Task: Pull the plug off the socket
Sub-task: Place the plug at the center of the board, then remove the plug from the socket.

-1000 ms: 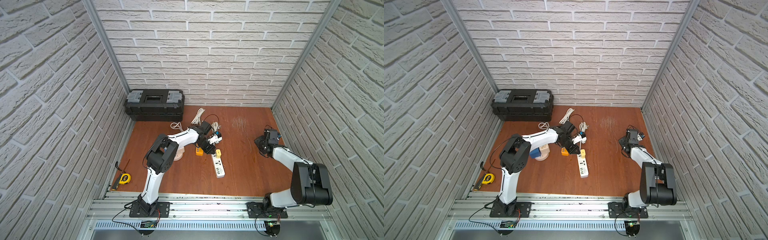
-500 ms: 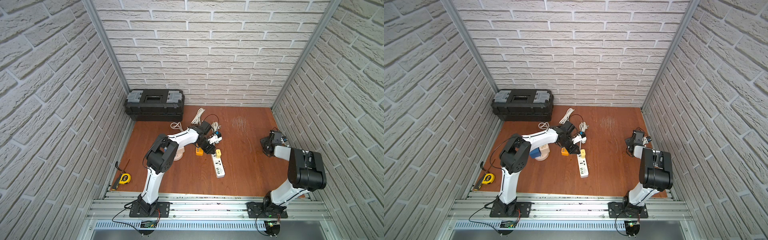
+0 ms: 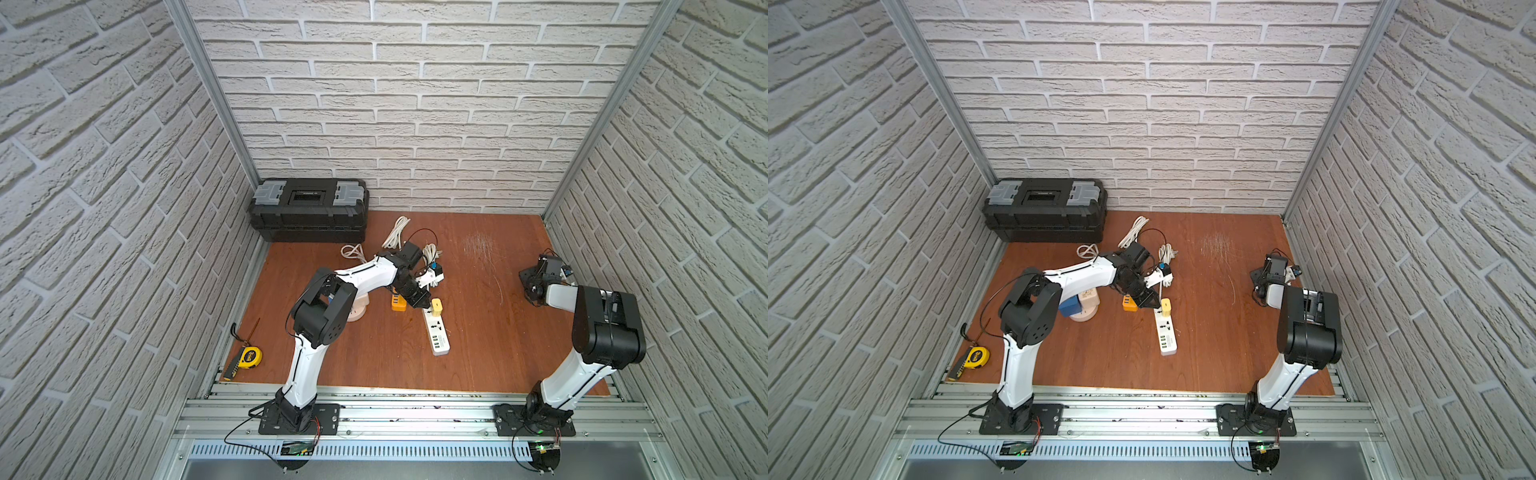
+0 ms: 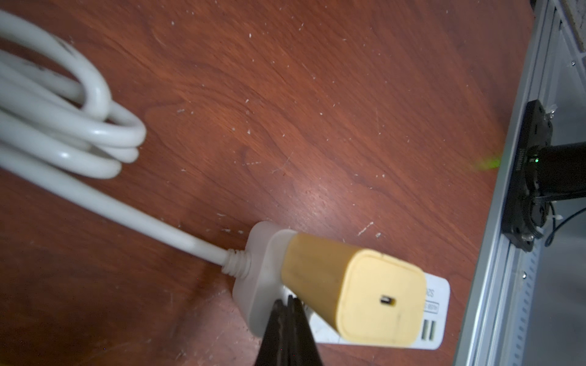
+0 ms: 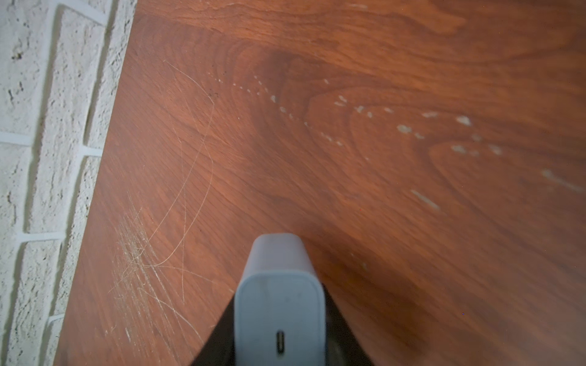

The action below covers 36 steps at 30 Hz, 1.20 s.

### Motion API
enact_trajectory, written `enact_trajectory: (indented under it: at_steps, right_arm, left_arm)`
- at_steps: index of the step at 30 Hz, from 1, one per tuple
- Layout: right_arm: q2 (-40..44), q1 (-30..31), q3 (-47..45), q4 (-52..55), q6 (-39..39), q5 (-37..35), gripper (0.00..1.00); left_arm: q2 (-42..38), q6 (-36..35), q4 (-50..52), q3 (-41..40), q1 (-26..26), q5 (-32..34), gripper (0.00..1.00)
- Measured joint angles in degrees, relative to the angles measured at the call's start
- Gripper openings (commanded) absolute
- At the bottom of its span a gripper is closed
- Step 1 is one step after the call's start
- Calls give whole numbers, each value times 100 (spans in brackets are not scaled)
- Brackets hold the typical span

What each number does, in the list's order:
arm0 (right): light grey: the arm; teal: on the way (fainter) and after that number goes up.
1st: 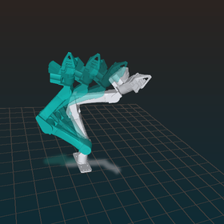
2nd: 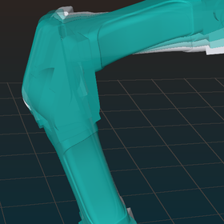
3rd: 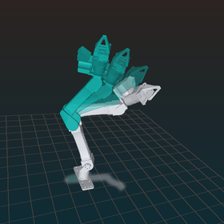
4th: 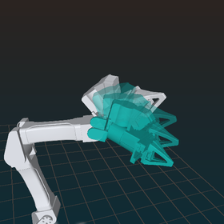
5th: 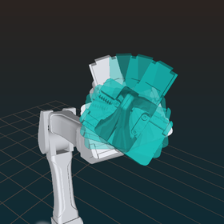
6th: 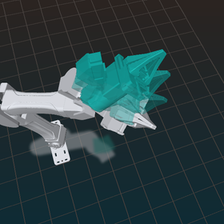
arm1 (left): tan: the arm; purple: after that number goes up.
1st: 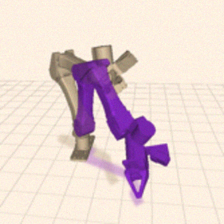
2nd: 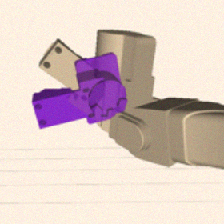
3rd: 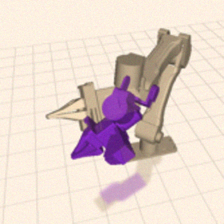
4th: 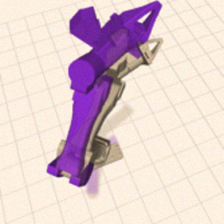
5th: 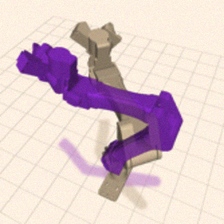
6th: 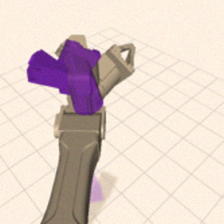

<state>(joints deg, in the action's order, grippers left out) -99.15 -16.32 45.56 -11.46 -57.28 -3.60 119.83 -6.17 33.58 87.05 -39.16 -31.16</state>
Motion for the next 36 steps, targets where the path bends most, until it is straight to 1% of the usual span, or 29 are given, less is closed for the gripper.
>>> enact_trajectory:
  at_steps: [2, 4, 6, 8, 13, 18, 22, 26, 30, 36]
  right_arm:
    - [210, 0, -136, 203, 105, -4, 71]
    - [490, 0, -221, 439, 249, -4, 79]
    - [767, 0, -256, 603, 398, -7, 82]
    - [1051, 0, -282, 761, 533, 2, 83]
    - [1871, 2, -431, 1276, 859, 105, 82]
    - [3093, 96, -555, 2129, 1329, 376, 78]
    - [4096, 404, -540, 2826, 1757, 581, 75]
    - [4859, 772, -533, 3493, 2181, 857, 69]
    - [5198, 1241, -533, 4017, 2472, 1088, 66]
    - [5167, 2208, -568, 4424, 2669, 1287, 64]
  left_arm:
    - [0, 0, 0, 0, 0, 0, 0]
    - [0, 0, -2, 0, 0, -2, 0]
    - [0, 0, -2, 0, 0, -2, 0]
    - [0, 2, -2, 0, 0, -4, 0]
    - [2, 2, -4, -4, 0, -4, 0]
    - [0, 0, -13, -9, 0, -13, 0]
    - [0, 2, -15, -11, 0, -15, 0]
    - [0, 0, -15, -11, 0, -17, 0]
    - [0, 2, -15, -11, 0, -20, 0]
    - [0, 0, -15, -11, 0, -20, 0]
